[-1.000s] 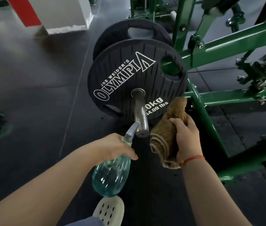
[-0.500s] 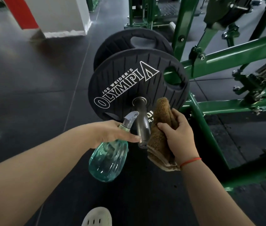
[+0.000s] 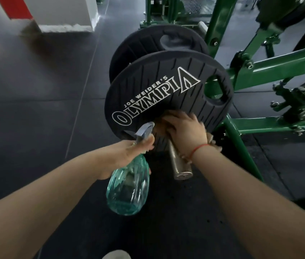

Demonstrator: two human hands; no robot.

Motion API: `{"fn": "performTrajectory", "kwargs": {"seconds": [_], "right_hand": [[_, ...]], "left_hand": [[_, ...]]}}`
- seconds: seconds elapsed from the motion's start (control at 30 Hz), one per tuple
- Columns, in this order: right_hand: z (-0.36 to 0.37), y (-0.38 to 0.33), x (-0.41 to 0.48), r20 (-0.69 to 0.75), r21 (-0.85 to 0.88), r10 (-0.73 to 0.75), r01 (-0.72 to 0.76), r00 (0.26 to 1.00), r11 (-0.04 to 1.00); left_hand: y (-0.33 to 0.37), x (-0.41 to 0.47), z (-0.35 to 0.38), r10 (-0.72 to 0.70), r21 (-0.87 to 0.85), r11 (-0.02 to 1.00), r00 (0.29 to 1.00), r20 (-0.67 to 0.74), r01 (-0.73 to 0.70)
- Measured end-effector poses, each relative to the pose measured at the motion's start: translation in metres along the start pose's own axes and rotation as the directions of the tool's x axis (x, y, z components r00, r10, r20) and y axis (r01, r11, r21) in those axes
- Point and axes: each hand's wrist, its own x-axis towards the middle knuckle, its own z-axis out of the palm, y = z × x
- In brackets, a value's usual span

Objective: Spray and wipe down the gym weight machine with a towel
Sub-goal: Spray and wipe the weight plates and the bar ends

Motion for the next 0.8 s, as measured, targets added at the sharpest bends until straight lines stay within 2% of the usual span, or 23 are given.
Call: {"fn": "performTrajectory", "kwargs": {"seconds": [0.1, 0.27, 0.37, 0.43, 0.5, 0.6, 0.8], "right_hand": [[0.010, 0.001, 0.021, 0.016, -0.059, -0.034, 0.035, 0.999, 0.998], [0.005, 0.010, 0.010, 0.072, -0.032, -0.092, 0.095, 0.993, 0.995], [-0.005, -0.005, -0.006, 0.160, -0.152, -0.181, 0.206, 0.970, 0.967], [-0.006, -0.015, -0.018, 0.224, -0.279, -0.286, 0.342, 0.932, 0.897], [-0.004, -0.022, -0.026, 0.266, -0.360, -0.341, 0.421, 0.902, 0.833], [0.000, -0.024, -0.008, 0.277, -0.381, -0.311, 0.401, 0.909, 0.833], [0.010, -0.015, 0.039, 0.162, -0.336, -0.186, 0.231, 0.969, 0.913]], "left_hand": [[-0.026, 0.014, 0.001, 0.080, -0.089, 0.992, 0.992, -0.097, -0.088], [-0.048, 0.029, 0.016, 0.167, -0.238, 0.945, 0.955, -0.244, -0.226], [-0.054, 0.036, 0.025, 0.215, -0.269, 0.923, 0.947, -0.237, -0.277], [-0.054, 0.031, 0.032, 0.260, -0.294, 0.900, 0.937, -0.234, -0.323], [-0.055, 0.030, 0.039, 0.290, -0.337, 0.860, 0.911, -0.293, -0.382], [-0.060, 0.033, 0.042, 0.294, -0.395, 0.797, 0.864, -0.409, -0.458], [-0.068, 0.036, 0.041, 0.281, -0.341, 0.786, 0.789, -0.546, -0.516]]}}
